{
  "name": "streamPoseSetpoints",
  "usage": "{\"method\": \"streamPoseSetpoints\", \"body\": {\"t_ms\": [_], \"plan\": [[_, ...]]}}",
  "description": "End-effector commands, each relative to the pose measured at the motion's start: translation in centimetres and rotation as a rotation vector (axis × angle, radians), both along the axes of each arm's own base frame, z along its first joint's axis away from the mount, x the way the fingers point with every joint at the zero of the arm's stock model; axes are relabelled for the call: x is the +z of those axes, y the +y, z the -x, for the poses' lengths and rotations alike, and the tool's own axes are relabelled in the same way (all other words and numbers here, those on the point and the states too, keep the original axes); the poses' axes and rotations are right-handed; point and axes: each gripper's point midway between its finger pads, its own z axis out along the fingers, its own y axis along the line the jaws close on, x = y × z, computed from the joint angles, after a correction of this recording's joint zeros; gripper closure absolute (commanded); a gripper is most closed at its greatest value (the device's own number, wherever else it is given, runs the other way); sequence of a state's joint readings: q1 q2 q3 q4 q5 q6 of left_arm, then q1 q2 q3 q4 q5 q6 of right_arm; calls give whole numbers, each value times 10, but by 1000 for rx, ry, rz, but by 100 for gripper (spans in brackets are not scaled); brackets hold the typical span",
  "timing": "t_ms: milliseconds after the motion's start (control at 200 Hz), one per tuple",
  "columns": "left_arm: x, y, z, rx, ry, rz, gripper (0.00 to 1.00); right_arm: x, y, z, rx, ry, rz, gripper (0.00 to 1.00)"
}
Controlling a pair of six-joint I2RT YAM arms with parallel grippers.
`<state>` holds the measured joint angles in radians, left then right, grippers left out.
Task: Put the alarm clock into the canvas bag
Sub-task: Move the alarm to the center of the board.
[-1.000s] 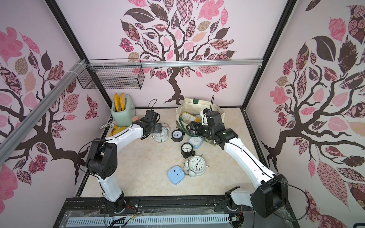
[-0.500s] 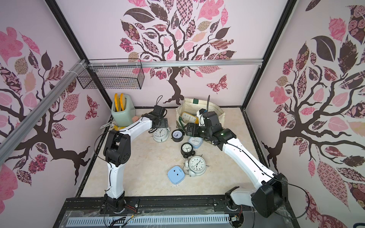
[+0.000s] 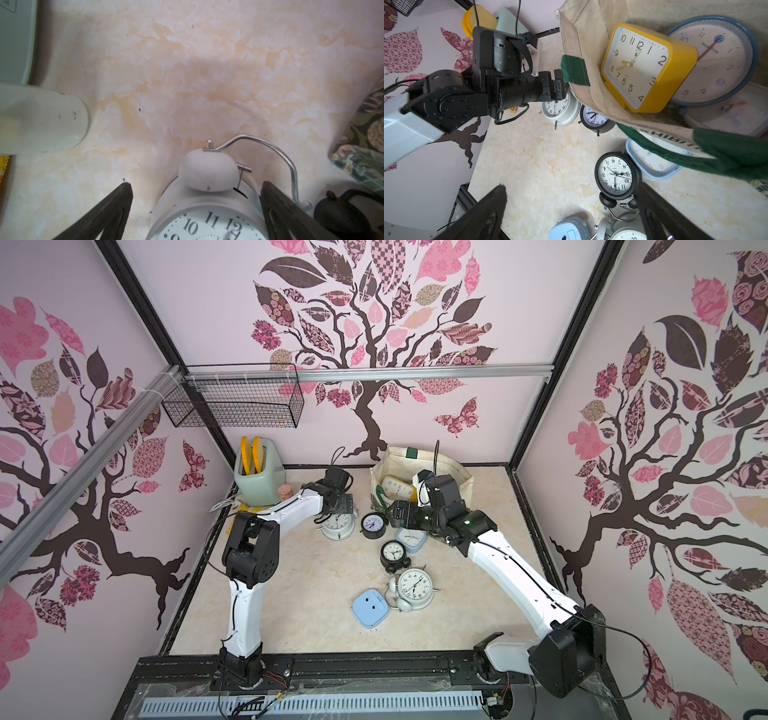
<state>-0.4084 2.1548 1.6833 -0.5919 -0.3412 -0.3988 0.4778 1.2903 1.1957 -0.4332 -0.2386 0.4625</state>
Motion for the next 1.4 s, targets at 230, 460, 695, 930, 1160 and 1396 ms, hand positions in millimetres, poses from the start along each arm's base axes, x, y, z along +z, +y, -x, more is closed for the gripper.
{"method": "streamPoseSetpoints", "body": {"t_ms": [230,460,695,930,1160,1396], "plan": [[-21,11,75,-86,128,-19,2,14,14,-4,41,-33,6,0],[-22,26,143,-77,166,18,2,-5,35,7,103,-2,43,0],[13,13,179,-147,87,107,2,-35,71,27,203,48,98,0],[132,38,188,-106,-257,176,2,-67,98,36,276,97,158,5],[145,46,250,-220,-320,314,2,-117,131,25,332,159,249,20],[159,24,289,-427,-452,500,2,-168,156,2,362,219,307,36]]}}
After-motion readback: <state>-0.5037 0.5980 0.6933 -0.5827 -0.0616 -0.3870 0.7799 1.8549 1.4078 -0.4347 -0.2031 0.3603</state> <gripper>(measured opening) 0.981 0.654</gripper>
